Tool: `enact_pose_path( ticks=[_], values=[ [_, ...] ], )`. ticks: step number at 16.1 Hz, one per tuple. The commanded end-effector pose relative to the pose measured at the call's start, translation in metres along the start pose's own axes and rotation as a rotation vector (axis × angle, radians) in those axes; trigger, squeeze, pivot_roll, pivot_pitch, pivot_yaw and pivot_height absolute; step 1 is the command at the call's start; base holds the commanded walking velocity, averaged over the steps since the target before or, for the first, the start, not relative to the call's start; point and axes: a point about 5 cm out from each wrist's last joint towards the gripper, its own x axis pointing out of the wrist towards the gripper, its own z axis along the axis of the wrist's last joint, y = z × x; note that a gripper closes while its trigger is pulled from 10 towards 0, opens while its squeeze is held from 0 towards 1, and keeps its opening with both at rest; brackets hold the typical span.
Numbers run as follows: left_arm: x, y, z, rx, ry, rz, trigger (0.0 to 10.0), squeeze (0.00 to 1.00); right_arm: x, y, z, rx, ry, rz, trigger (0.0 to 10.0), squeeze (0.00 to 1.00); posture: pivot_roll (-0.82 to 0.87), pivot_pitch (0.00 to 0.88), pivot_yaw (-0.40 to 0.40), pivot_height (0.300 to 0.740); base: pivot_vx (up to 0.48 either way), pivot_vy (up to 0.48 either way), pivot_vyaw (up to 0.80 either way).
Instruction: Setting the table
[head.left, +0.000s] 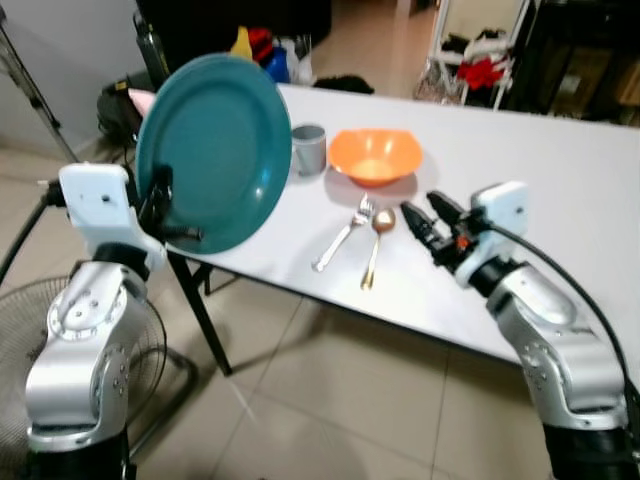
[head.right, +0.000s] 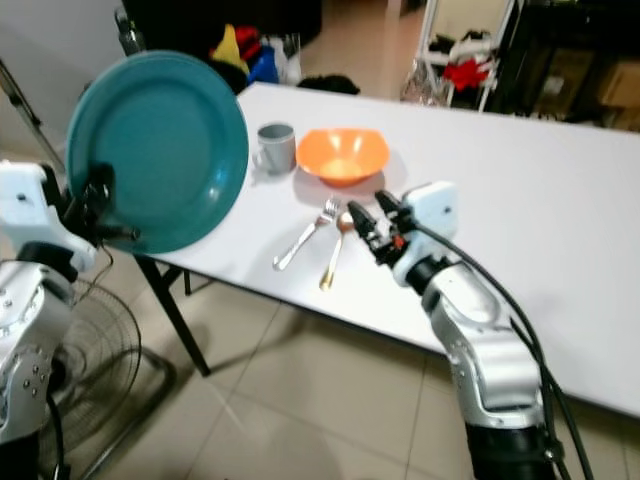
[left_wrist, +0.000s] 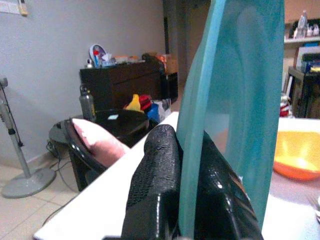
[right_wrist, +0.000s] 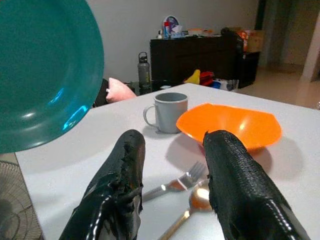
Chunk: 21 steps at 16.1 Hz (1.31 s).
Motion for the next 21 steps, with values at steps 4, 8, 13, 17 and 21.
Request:
enact_pose_path(
  ticks=[4, 8, 13, 17, 21],
  values=[
    [0.000, 0.006, -0.003, -0.033, -0.003, 0.018, 10.0, 0.00, -0.001, 0.011, 0.007, 0.010, -0.026, 0.088, 10.0, 0.00, -0.11, 0.000, 0.083, 0.740, 0.397, 0.000, -0.33],
    [0.000, 0.028, -0.012, -0.156, 0.048, 0.123, 10.0, 0.00, -0.004, 0.017, 0.004, 0.003, 0.027, 0.218, 10.0, 0.00, -0.12, 0.000, 0.092, 0.740, 0.091, 0.000, 0.00],
    [0.001, 0.032, -0.025, -0.434, 0.100, 0.130, 10.0, 0.00, -0.008, 0.014, 0.006, 0.050, 0.051, 0.277, 10.0, 0.00, -0.11, 0.000, 0.102, 0.740, 0.000, 0.000, 0.00],
    [0.011, 0.038, -0.058, -0.606, 0.277, 0.222, 10.0, 0.00, -0.011, 0.021, 0.010, 0.029, 0.101, 0.380, 10.0, 0.00, -0.11, 0.000, 0.107, 0.740, 0.000, 0.000, 0.00],
    [0.016, 0.046, -0.077, -0.726, 0.380, 0.302, 10.0, 0.00, -0.014, 0.024, 0.011, -0.013, 0.128, 0.427, 10.0, 0.00, -0.11, 0.000, 0.112, 0.740, 0.000, 0.000, 0.00]
  ],
)
